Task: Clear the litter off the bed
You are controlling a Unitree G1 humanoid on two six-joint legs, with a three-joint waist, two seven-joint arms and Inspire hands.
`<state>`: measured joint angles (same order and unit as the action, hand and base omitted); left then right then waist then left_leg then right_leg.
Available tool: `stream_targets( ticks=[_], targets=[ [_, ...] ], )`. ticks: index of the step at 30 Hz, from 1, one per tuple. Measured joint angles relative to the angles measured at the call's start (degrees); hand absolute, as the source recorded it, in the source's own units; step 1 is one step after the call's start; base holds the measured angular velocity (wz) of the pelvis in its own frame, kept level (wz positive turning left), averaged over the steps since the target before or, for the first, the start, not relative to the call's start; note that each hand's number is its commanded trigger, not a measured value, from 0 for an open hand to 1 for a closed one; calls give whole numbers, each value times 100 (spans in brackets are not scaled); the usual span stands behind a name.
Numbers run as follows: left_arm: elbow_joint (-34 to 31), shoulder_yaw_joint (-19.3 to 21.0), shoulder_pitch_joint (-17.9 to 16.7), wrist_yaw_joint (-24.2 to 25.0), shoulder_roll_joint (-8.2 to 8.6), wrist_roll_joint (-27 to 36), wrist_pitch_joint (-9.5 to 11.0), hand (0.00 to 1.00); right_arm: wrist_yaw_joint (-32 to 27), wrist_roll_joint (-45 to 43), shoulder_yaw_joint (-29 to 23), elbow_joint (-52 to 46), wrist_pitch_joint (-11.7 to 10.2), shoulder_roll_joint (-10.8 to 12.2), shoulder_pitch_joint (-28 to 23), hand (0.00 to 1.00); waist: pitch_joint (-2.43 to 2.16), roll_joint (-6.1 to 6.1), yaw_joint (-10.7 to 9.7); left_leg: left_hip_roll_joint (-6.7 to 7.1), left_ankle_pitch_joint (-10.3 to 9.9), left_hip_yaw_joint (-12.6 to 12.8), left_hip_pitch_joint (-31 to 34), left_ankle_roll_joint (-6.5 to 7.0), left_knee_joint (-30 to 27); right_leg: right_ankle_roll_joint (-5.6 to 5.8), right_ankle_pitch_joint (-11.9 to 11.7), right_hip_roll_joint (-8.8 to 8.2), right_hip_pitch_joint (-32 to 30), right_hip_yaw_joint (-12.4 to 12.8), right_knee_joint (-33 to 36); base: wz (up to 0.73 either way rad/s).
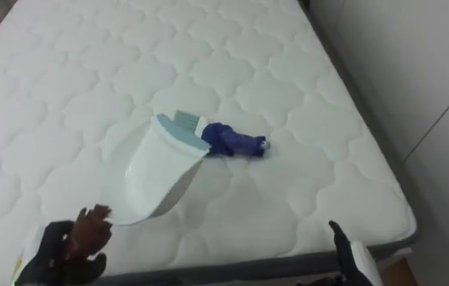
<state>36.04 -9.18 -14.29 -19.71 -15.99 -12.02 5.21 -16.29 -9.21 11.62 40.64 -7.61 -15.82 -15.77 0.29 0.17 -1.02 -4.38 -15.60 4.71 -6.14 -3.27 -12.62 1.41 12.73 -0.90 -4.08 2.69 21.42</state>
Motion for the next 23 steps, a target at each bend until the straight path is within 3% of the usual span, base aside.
stream_targets(
  ticks=[6,9,12,15,18,23],
  targets=[
    [1007,45,26,246,35,246,-107,0,254,29,-209,818,160,50,96,0,-22,54,-21,-18,9,-22,-96,11,93,0,-12,-3,139,-100,-158,1],
    [1568,331,34,405,156,270,-189,0,372,-37,-343,1368,326,123,180,0,-18,56,-6,-31,9,-29,-251,10,125,1,-14,-6,369,-157,-325,3],
    [2061,628,-84,646,213,229,-445,0,714,-249,-402,1810,705,132,204,0,-17,-24,26,-31,9,-29,-407,10,145,9,-7,-9,538,-178,-449,0],
    [2213,946,-166,824,232,224,-741,0,1061,-249,-412,1990,1009,157,197,0,-12,-83,46,-33,9,-23,-473,10,143,9,-7,-8,631,-186,-482,0],
    [2304,1142,-237,942,266,102,-887,0,1318,-270,-565,2005,1190,238,137,0,14,-119,113,-34,8,-18,-555,10,144,9,-6,-9,707,-188,-488,0],
    [2354,1323,-246,995,435,-188,-1015,0,1732,-386,-626,2003,1320,281,156,0,-1,-130,147,-37,-14,-26,-554,40,206,30,7,-10,709,-214,-546,4]
  ],
)
